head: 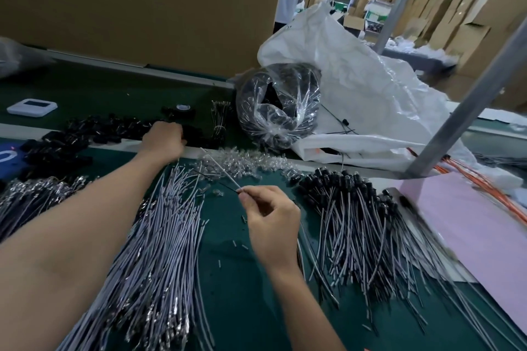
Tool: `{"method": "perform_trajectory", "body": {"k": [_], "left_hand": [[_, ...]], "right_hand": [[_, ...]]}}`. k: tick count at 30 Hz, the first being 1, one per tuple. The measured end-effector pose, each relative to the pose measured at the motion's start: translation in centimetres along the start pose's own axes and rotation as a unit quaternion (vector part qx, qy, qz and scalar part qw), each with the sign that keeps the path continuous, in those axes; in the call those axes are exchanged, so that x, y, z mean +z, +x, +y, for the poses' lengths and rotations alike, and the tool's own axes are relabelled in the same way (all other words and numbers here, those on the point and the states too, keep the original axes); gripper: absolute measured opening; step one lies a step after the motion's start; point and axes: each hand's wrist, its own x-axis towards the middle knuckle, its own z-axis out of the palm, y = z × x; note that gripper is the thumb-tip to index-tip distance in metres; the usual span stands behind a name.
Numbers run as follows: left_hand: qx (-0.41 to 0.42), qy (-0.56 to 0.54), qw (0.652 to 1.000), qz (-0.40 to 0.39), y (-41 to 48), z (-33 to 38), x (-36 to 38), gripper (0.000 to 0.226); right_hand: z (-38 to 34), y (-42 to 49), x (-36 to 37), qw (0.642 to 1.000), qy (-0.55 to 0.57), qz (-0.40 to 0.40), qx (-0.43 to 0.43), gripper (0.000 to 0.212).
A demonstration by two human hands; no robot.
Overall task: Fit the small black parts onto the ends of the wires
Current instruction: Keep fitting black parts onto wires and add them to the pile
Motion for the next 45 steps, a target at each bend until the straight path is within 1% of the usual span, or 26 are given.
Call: {"method": "perform_trajectory", "body": {"k": [3,6,9,10,12,14,15,17,18,21,23,28,29,31,36,41,45], "left_hand": [[-0.030,0.014,0.999,-0.002,0.2,1.1,-0.3,0.015],[-0.055,-0.036,0.998,0.005,0.7,1.6,-0.2,0.016],[-0.045,-0.065,0.997,0.012,0.6,1.5,-0.1,0.020],[-0.038,-0.068,0.997,0.025,0.4,1.5,0.0,0.021],[-0.033,-0.094,0.991,0.085,-0.1,1.6,-0.4,0.019],[-0.018,-0.159,0.978,0.133,-1.0,2.0,-1.2,0.016],[-0.008,-0.216,0.968,0.131,-1.8,2.3,-1.9,0.014],[-0.010,-0.345,0.934,0.089,-4.2,3.0,-3.3,0.009],[-0.015,-0.389,0.919,0.068,-5.6,3.3,-4.1,0.008],[-0.026,-0.448,0.893,0.022,-10.3,3.3,-6.1,0.011],[-0.050,-0.513,0.857,0.009,-12.9,2.9,-7.1,0.013],[-0.112,-0.640,0.760,0.024,-17.4,2.0,-6.7,0.019],[-0.120,-0.657,0.744,0.022,-17.9,2.1,-6.5,0.020],[-0.130,-0.677,0.725,0.020,-18.6,2.5,-6.1,0.023],[-0.113,-0.682,0.722,0.018,-19.0,3.5,-5.8,0.027],[-0.108,-0.686,0.720,0.020,-19.1,3.4,-5.7,0.025],[-0.103,-0.687,0.719,0.024,-19.0,3.0,-5.7,0.024]], "right_hand": [[0.1,-0.1,0.2,1.000,-0.001,-0.005,-0.005,0.010],[0.2,-0.2,0.2,1.000,-0.005,-0.006,-0.013,0.010],[0.2,0.0,0.1,1.000,-0.004,-0.002,-0.009,0.010],[0.2,0.0,0.1,1.000,-0.002,0.000,-0.006,0.010],[0.2,0.0,0.0,1.000,-0.001,0.006,-0.003,0.010],[0.3,0.1,-0.1,1.000,-0.003,0.017,0.005,0.010],[0.3,0.1,-0.1,1.000,-0.005,0.022,0.013,0.009],[0.3,0.2,-0.3,0.999,0.001,0.033,0.032,0.011],[0.3,0.3,-0.6,0.998,0.004,0.041,0.037,0.013],[0.4,0.8,-1.2,0.998,-0.007,0.051,0.038,0.011],[0.5,1.0,-1.4,0.998,-0.011,0.047,0.043,0.007],[0.3,0.9,-1.6,0.999,-0.035,0.037,0.012,0.008],[0.2,0.9,-1.6,0.999,-0.038,0.038,0.004,0.008],[0.0,0.8,-1.5,0.998,-0.038,0.040,-0.004,0.009],[-0.3,0.8,-1.6,0.998,-0.041,0.034,-0.017,0.009],[-0.3,0.7,-1.5,0.998,-0.050,0.026,-0.027,0.010],[-0.3,0.7,-1.5,0.998,-0.045,0.038,-0.033,0.009]]}}
